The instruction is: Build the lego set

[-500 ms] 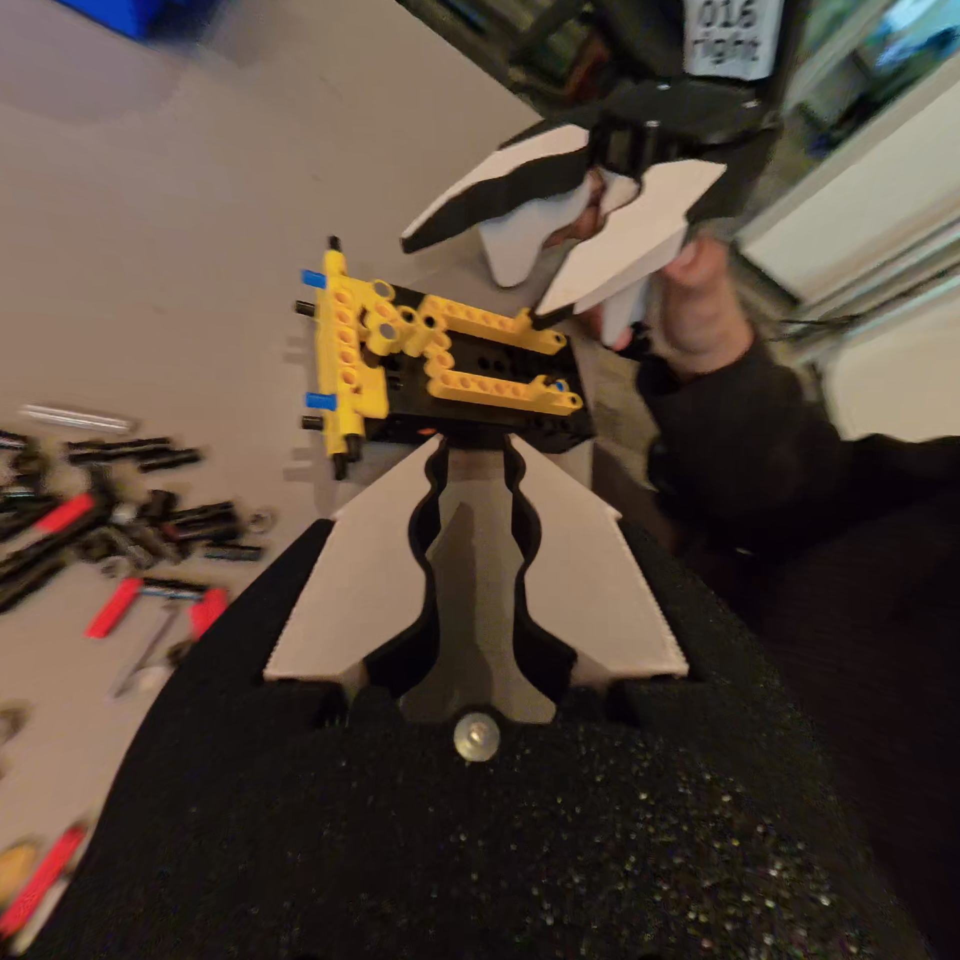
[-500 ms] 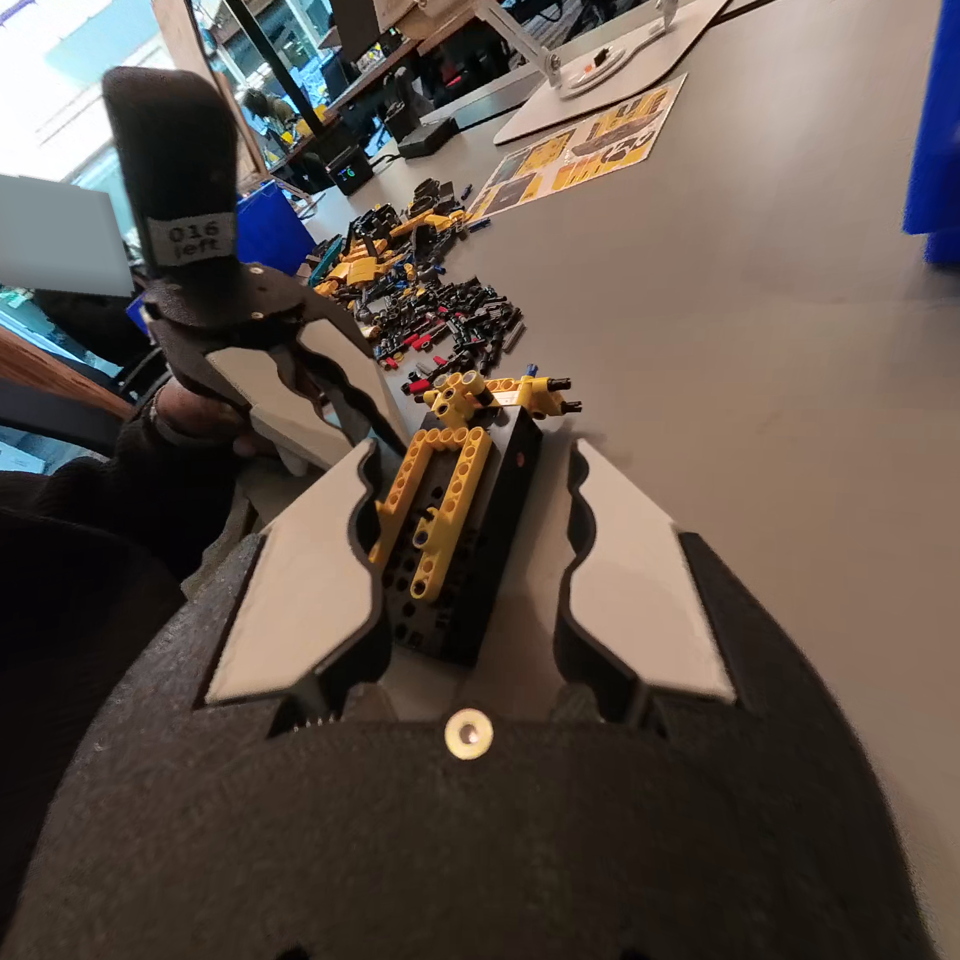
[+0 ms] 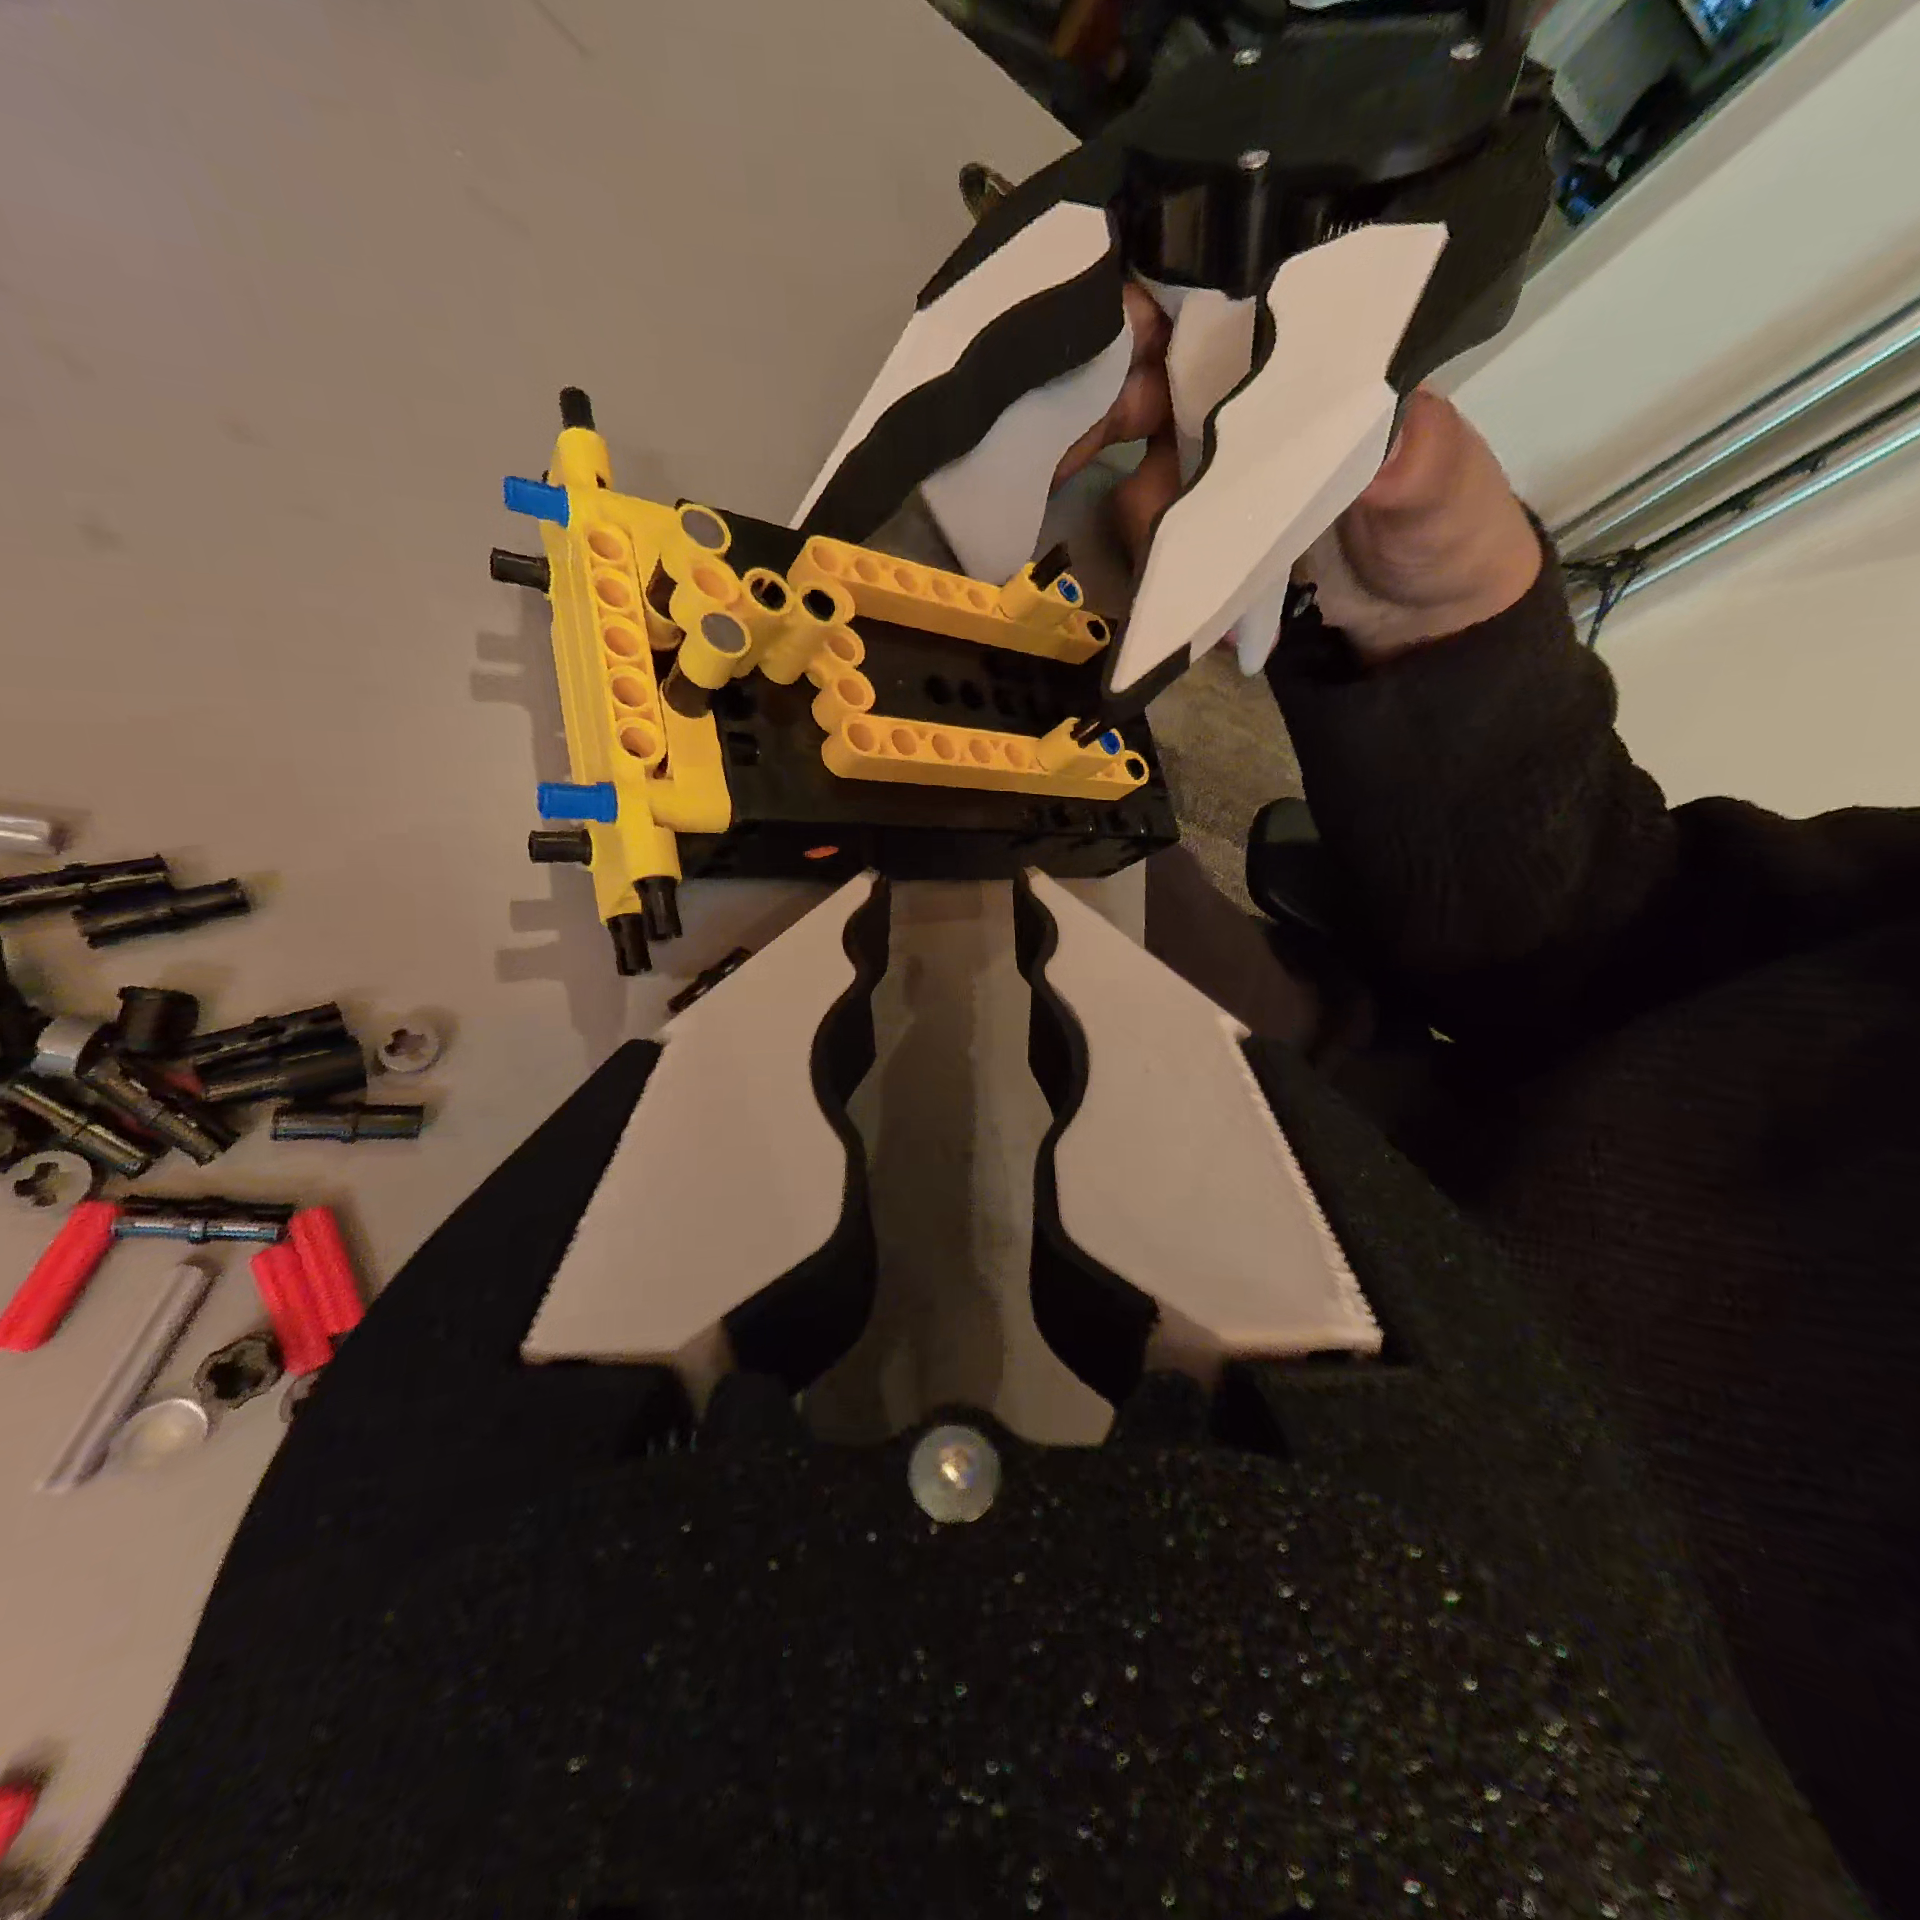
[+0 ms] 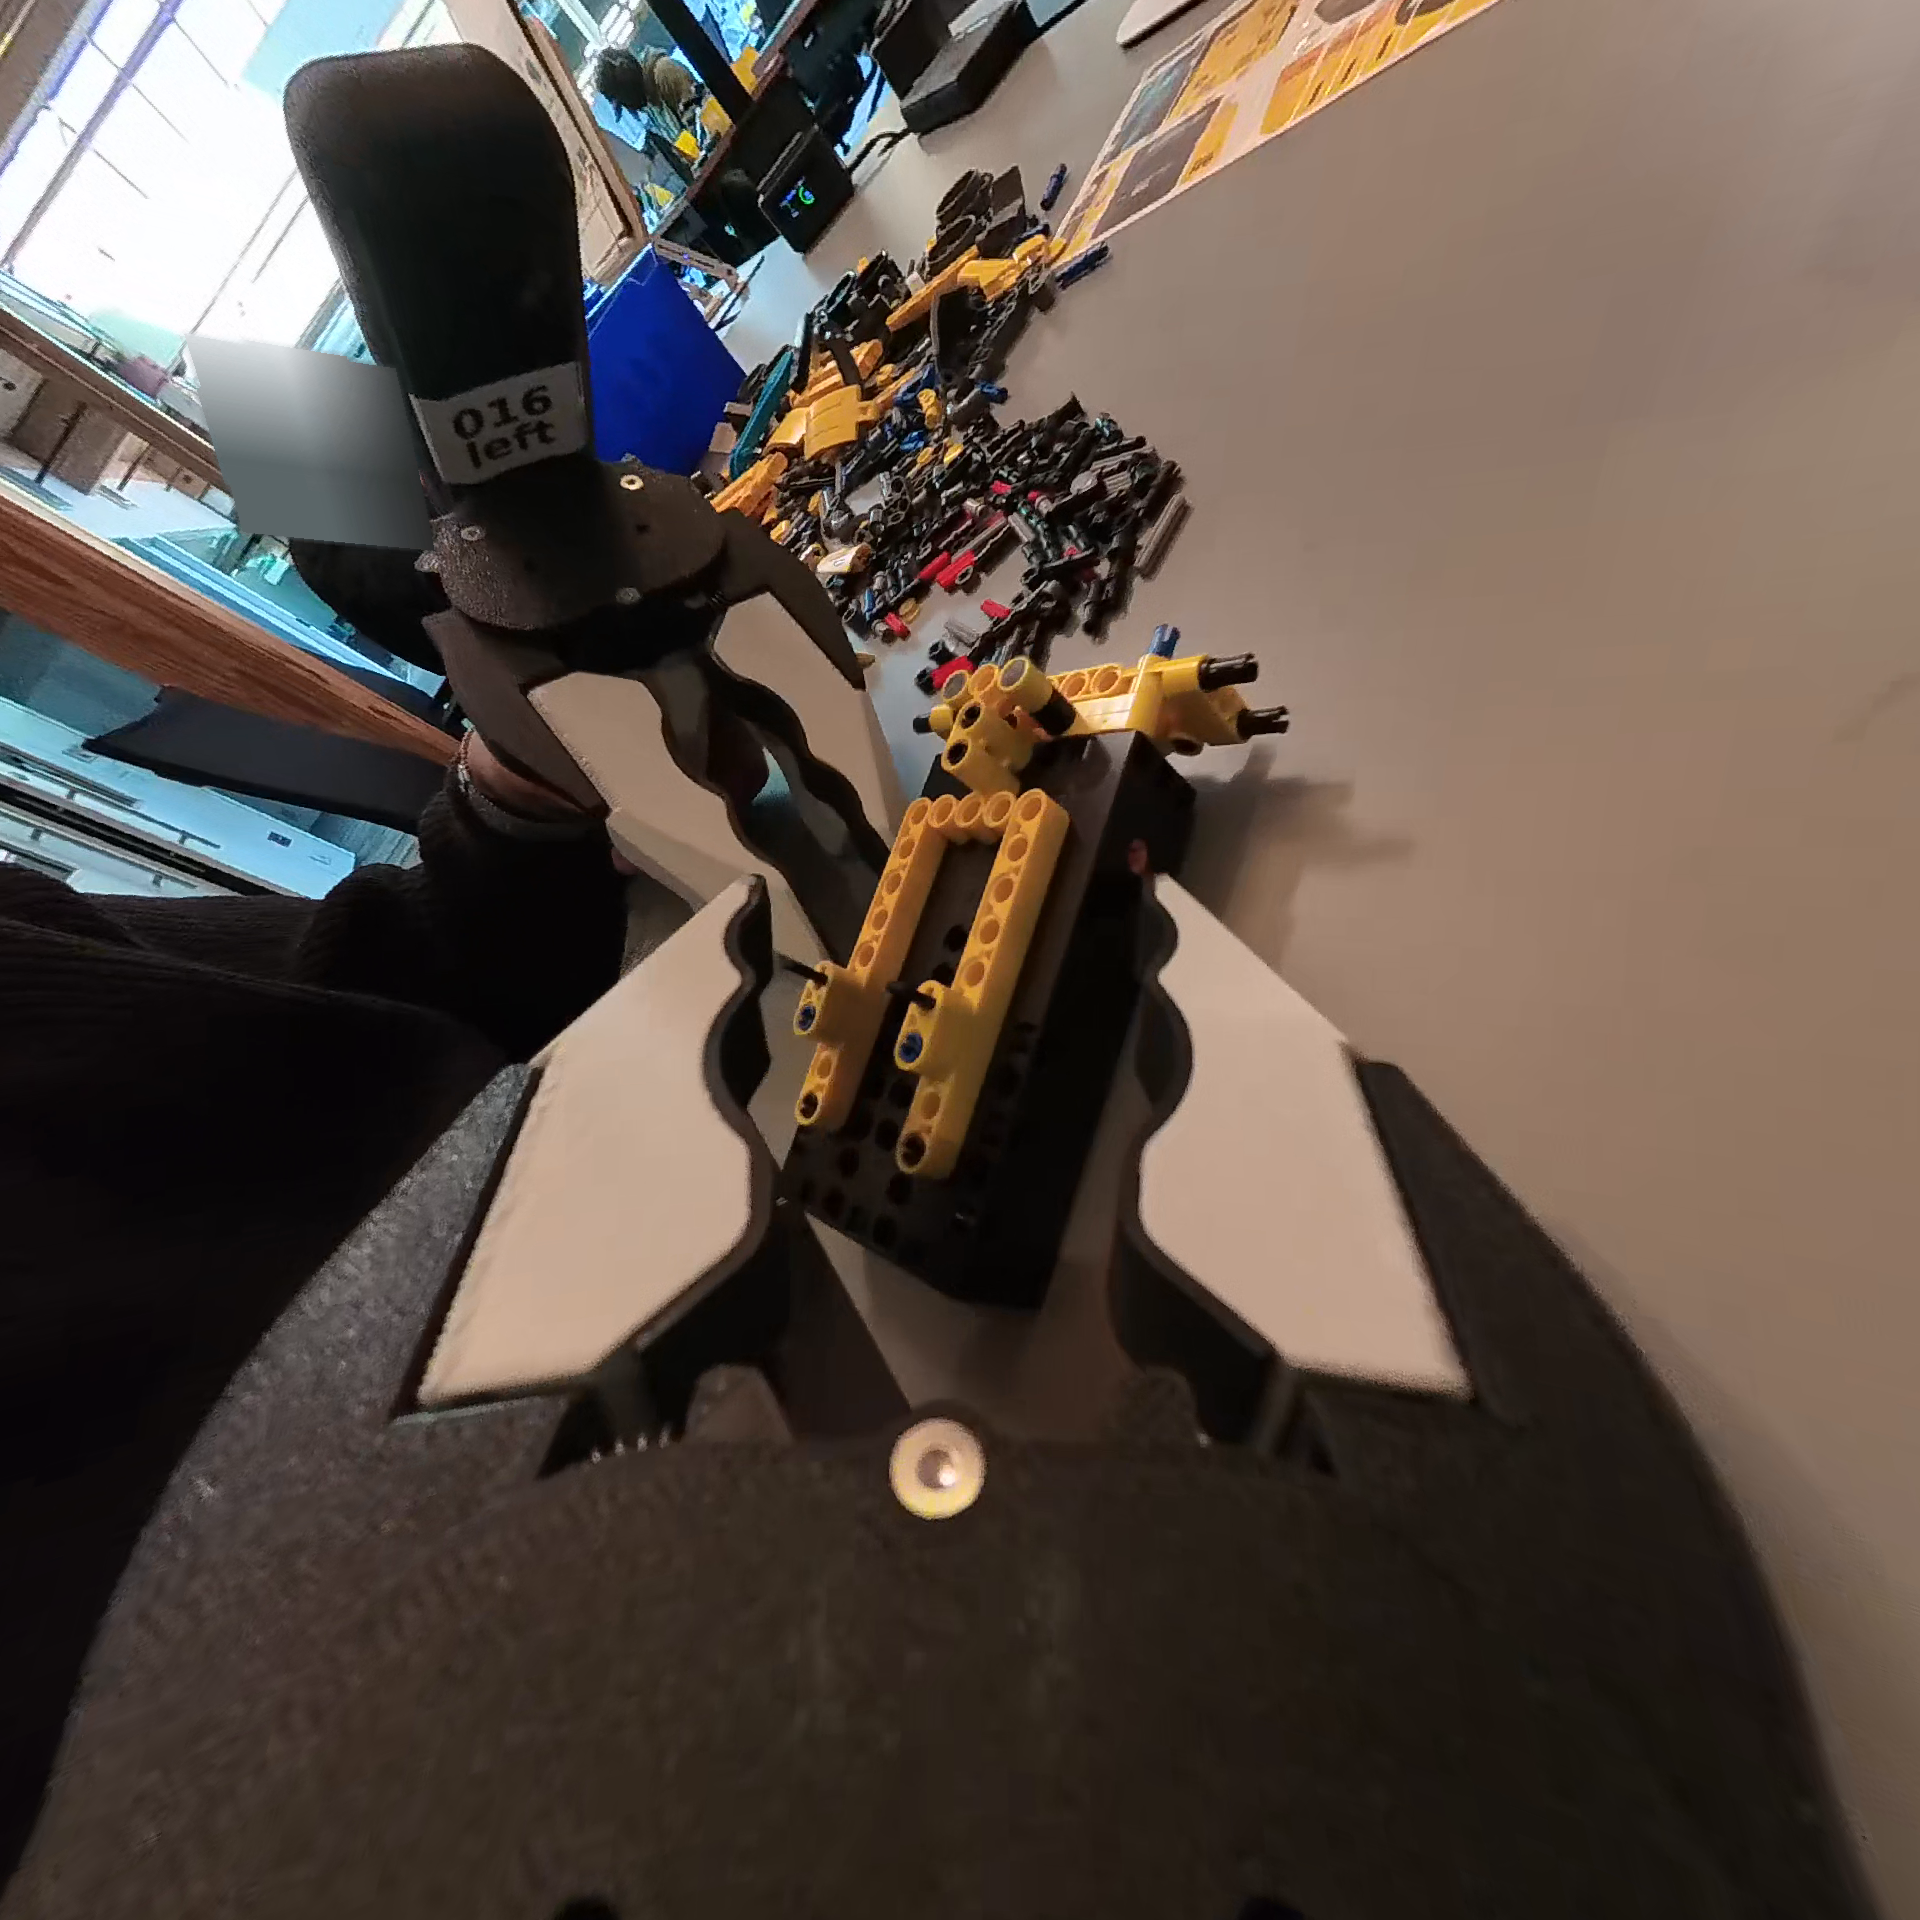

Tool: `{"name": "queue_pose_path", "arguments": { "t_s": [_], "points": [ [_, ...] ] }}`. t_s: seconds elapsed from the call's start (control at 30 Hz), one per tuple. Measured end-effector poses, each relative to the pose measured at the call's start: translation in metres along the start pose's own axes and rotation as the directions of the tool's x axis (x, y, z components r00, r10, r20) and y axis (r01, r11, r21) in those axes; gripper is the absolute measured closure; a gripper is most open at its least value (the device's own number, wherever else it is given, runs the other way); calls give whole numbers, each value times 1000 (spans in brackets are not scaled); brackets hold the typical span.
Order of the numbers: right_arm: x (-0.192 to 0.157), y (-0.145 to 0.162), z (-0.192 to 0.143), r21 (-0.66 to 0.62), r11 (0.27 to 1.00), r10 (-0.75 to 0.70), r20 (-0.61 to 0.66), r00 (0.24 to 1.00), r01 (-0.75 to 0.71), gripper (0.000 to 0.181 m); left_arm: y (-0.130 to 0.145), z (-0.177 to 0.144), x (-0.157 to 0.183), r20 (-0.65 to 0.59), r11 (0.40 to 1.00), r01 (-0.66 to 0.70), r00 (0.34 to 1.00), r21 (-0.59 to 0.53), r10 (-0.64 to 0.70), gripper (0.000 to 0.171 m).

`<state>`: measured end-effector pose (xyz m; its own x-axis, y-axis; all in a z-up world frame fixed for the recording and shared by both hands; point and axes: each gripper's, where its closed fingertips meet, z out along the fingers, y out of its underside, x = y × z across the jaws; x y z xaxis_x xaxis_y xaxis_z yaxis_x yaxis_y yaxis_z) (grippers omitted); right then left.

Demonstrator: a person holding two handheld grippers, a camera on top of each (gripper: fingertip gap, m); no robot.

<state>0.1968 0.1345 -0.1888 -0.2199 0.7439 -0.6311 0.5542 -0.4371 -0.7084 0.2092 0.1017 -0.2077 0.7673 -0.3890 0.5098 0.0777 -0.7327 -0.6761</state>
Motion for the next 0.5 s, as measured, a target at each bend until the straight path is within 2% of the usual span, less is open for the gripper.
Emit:
{"name": "queue_pose_path", "arguments": {
  "t_s": [0.2, 0.5],
  "points": [
    [0, 1, -3, 10, 987, 160, 27, 987, -161, 112, 5, 3, 3, -28, 999, 27, 999, -25, -28, 148],
    [-6, 7, -10, -25, 975, 224, 88, 971, -222, 112, 8, 3, 4, -45, 998, 36, 998, -53, -39, 146]
  ]
}}
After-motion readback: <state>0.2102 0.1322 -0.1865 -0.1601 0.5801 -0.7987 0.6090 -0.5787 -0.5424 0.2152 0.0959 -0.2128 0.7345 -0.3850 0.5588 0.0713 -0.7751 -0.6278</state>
